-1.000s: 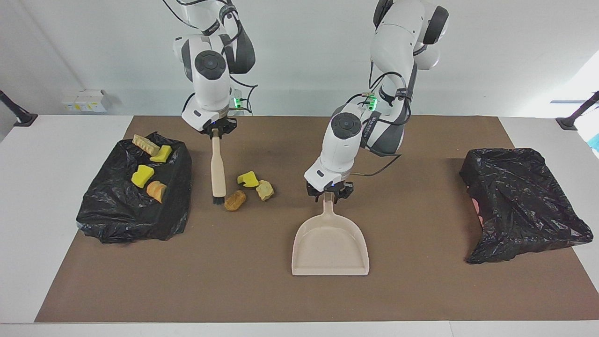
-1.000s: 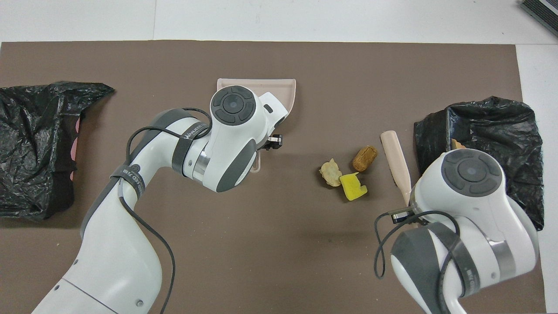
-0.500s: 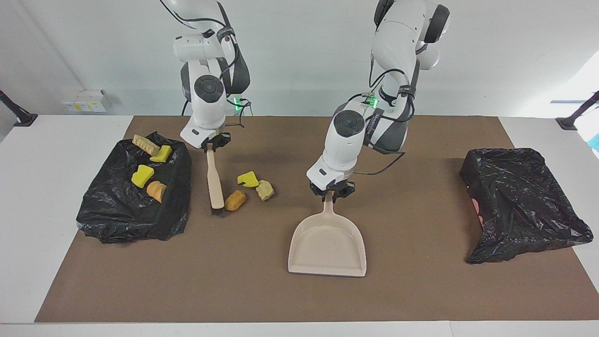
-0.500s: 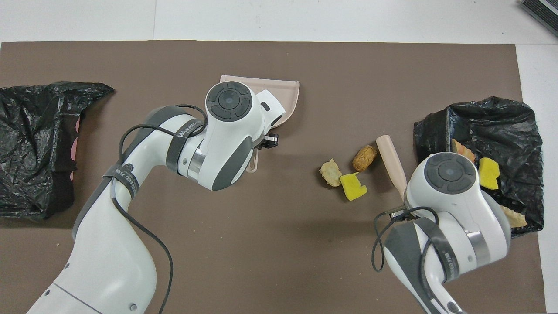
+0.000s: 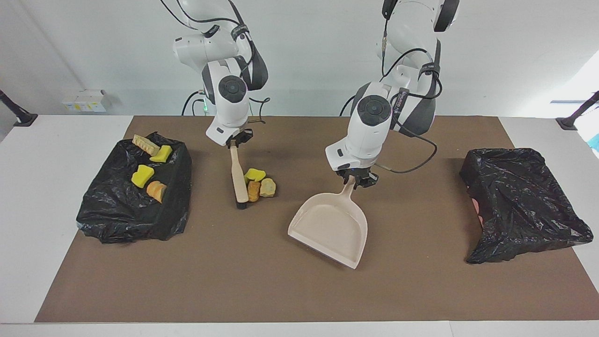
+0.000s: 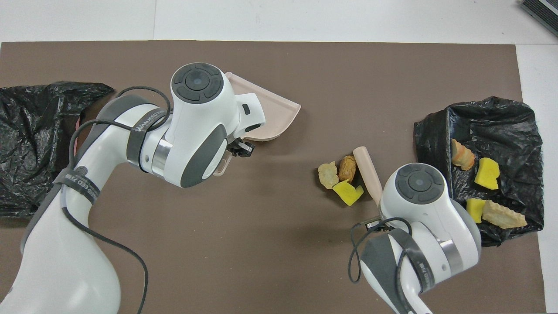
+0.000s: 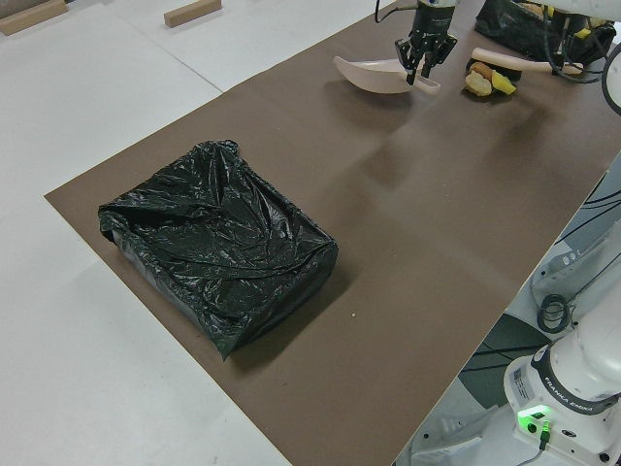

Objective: Sweep and dump trash in bin
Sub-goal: 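Sweep the remaining bread and sponge into the dustpan with the right gripper's brush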

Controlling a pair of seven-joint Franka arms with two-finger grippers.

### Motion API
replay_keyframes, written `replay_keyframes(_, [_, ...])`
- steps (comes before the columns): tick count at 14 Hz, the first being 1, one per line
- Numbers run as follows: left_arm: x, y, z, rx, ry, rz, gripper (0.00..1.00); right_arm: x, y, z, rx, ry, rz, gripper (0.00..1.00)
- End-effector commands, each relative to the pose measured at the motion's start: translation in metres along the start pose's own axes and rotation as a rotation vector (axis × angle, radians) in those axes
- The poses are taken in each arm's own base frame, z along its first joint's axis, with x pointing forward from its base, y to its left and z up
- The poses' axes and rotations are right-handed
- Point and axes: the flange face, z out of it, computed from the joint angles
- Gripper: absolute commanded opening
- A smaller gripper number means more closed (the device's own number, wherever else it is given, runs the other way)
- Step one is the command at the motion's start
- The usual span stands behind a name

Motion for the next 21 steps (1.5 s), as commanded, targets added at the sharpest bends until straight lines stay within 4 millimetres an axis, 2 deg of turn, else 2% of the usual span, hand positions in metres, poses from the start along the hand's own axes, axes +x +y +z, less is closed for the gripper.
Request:
replay_keyframes(1, [-0.016, 0.001, 0.002, 0.037, -0.045, 0.230, 0.00, -0.008, -0.013, -0.015, -0.027, 0.013, 0.112, 0.00])
replay_keyframes(3, [-0.027, -0.001, 0.007, 0.049, -0.082, 0.390, 0.00, -0.009, -0.002, -0.032, -0.062, 0.025, 0.185, 0.00])
replay_keyframes(4, [-0.030, -0.004, 0.009, 0.059, -0.098, 0.474, 0.00, -0.012, 0.009, -0.036, -0.067, 0.020, 0.207, 0.00])
replay_keyframes(5, [-0.033, -0.003, 0.011, 0.058, -0.107, 0.556, 0.00, -0.014, 0.030, -0.040, -0.069, 0.024, 0.244, 0.00])
replay_keyframes(6, [-0.036, -0.003, 0.014, 0.061, -0.118, 0.621, 0.00, -0.017, 0.038, -0.039, -0.074, 0.012, 0.260, 0.00])
replay_keyframes(8, [-0.043, 0.005, 0.018, 0.068, -0.137, 0.699, 0.00, -0.027, 0.041, -0.030, -0.077, 0.007, 0.264, 0.00])
replay_keyframes(10, [-0.049, 0.016, 0.027, 0.081, -0.115, 0.729, 0.00, -0.025, 0.040, -0.020, -0.061, 0.012, 0.269, 0.00])
replay_keyframes(12, [-0.055, 0.038, 0.034, 0.101, -0.087, 0.770, 0.00, -0.021, 0.028, 0.002, -0.028, 0.007, 0.302, 0.00])
replay_keyframes(13, [-0.057, 0.046, 0.038, 0.110, -0.072, 0.785, 0.00, -0.020, 0.023, 0.005, 0.001, 0.000, 0.311, 0.00])
replay_keyframes(16, [-0.059, 0.065, 0.041, 0.119, -0.056, 0.796, 0.00, -0.013, -0.009, 0.022, 0.072, -0.036, 0.285, 0.00])
replay_keyframes(17, [-0.061, 0.069, 0.041, 0.120, -0.054, 0.781, 0.00, -0.011, -0.031, 0.023, 0.116, -0.039, 0.260, 0.00])
replay_keyframes(20, [-0.069, 0.086, 0.046, 0.127, -0.040, 0.761, 0.00, -0.018, -0.071, 0.012, 0.188, -0.044, 0.223, 0.00])
replay_keyframes(21, [-0.072, 0.088, 0.047, 0.127, -0.044, 0.749, 0.00, -0.019, -0.077, 0.010, 0.244, -0.056, 0.239, 0.00])
